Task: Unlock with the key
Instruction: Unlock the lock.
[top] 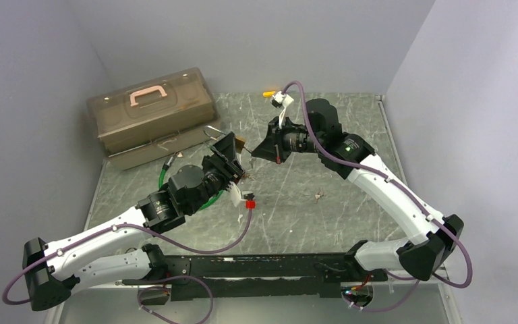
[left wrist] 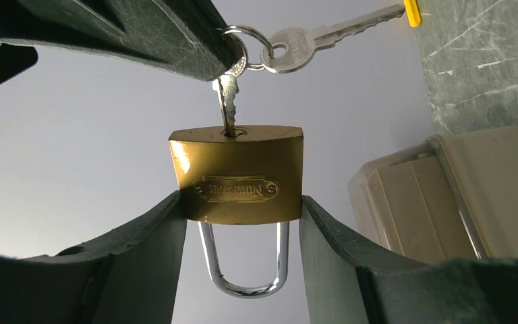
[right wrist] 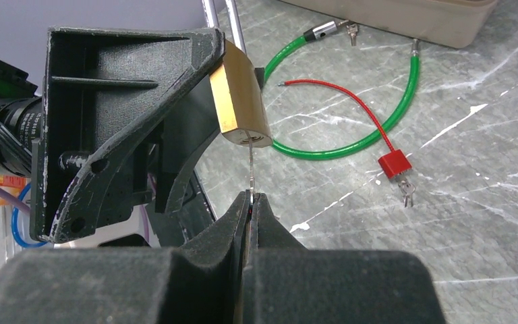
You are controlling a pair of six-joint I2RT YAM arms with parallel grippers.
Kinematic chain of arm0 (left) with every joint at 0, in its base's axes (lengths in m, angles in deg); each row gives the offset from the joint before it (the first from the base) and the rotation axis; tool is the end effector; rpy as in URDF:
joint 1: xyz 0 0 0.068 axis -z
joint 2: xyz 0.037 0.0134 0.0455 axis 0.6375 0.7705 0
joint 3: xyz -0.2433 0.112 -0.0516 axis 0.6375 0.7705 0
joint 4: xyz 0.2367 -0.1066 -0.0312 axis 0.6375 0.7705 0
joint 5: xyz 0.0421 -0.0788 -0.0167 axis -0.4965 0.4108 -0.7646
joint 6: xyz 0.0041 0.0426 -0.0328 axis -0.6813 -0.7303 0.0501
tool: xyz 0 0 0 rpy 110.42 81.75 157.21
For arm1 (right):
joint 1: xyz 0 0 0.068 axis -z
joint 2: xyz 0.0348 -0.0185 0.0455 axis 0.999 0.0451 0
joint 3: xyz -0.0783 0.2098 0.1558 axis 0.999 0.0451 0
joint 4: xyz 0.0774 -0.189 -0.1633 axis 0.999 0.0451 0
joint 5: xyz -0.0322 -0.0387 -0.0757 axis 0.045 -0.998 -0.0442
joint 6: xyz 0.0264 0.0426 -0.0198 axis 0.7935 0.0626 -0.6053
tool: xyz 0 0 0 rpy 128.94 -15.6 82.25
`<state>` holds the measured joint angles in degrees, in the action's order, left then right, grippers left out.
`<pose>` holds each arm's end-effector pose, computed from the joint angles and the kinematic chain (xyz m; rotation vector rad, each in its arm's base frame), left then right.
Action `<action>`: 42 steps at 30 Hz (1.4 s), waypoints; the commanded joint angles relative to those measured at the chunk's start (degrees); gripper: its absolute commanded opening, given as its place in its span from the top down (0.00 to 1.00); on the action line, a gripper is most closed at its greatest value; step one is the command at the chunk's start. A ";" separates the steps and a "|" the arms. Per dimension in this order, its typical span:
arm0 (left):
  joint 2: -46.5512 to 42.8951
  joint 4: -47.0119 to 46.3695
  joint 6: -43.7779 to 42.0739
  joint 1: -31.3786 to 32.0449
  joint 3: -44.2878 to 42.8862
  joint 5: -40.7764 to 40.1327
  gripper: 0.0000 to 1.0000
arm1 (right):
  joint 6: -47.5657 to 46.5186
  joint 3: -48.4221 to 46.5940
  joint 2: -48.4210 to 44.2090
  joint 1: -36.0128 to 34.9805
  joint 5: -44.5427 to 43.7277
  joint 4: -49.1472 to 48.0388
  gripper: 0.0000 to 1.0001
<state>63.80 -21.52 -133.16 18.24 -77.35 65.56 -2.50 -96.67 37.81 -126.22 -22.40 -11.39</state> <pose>0.1258 -0.1773 0.3418 1.6238 0.5849 0.8511 0.2095 0.1916 0.4077 -0.7998 1.9152 1.1051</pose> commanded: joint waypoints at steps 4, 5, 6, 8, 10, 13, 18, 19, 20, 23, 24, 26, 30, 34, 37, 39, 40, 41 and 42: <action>-1.38 -6.17 -0.88 1.17 -1.05 2.00 1.00 | 1.14 -3.02 1.29 -1.39 1.41 -5.23 1.00; -1.64 -6.46 -1.58 1.26 -0.42 2.24 1.00 | 1.14 -3.14 1.33 -1.36 1.31 -5.29 1.00; -1.79 -6.72 -1.89 1.41 0.15 2.36 1.00 | 1.10 -3.25 1.35 -1.32 1.28 -5.34 1.00; -2.11 -6.44 -1.84 1.64 0.62 2.66 1.00 | 0.90 -3.52 1.22 -1.44 1.10 -5.38 1.00; -2.34 -5.77 -1.69 1.74 0.76 2.69 1.00 | 0.67 -3.40 0.88 -1.42 0.84 -5.38 1.00; -2.71 -4.14 -1.26 1.83 0.72 2.54 1.00 | -0.01 -3.22 0.02 -1.39 0.37 -4.81 1.00; -3.15 -3.89 -1.06 1.83 1.27 2.63 1.00 | -0.89 -2.04 -1.55 -1.36 0.22 -4.46 1.00; -3.21 -3.96 -1.09 1.83 1.22 2.79 1.00 | -1.10 -1.85 -1.55 -1.40 0.42 -4.42 1.00; -3.22 -4.04 -0.97 1.83 1.07 2.94 1.00 | -1.22 -1.67 -1.63 -1.39 0.53 -4.38 1.00; -3.27 -4.33 -0.09 1.83 0.54 3.34 1.00 | -1.41 -0.85 -1.78 -1.36 0.55 -4.69 1.00; -3.31 -4.18 0.22 1.91 0.37 3.45 1.00 | -1.41 -0.83 -1.61 -1.40 0.67 -4.80 1.00; -3.40 -4.27 0.95 2.13 0.09 3.60 1.00 | -1.33 -0.89 -1.32 -1.39 1.16 -4.79 1.00; -3.32 -4.66 1.19 2.27 -0.01 3.64 1.00 | -1.17 -0.82 -0.96 -1.51 1.68 -5.14 1.00; -3.47 -5.74 1.90 2.36 -0.04 3.94 1.00 | -1.02 -0.70 -0.77 -1.45 1.98 -5.60 1.00; -3.45 -6.12 2.87 2.61 -0.50 4.16 1.00 | -0.81 -0.33 -0.59 -1.68 2.20 -6.20 1.00; -3.28 -6.22 4.28 2.75 -1.14 4.16 1.00 | -0.71 -0.20 -0.60 -1.79 2.22 -6.66 1.00; -3.19 -5.84 5.06 2.72 -1.45 4.09 1.00 | -0.64 0.01 -0.63 -1.89 2.18 -6.99 1.00; -3.08 -5.53 5.74 2.77 -1.75 4.02 1.00 | -0.58 0.22 -0.67 -1.96 2.22 -7.29 1.00; -3.05 -5.29 6.22 2.80 -1.95 4.04 1.00 | -0.58 0.33 -0.75 -2.12 2.22 -7.49 1.00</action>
<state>61.96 -20.79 -129.84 19.36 -75.47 65.95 -3.48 -96.63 37.79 -127.29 -22.09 -11.72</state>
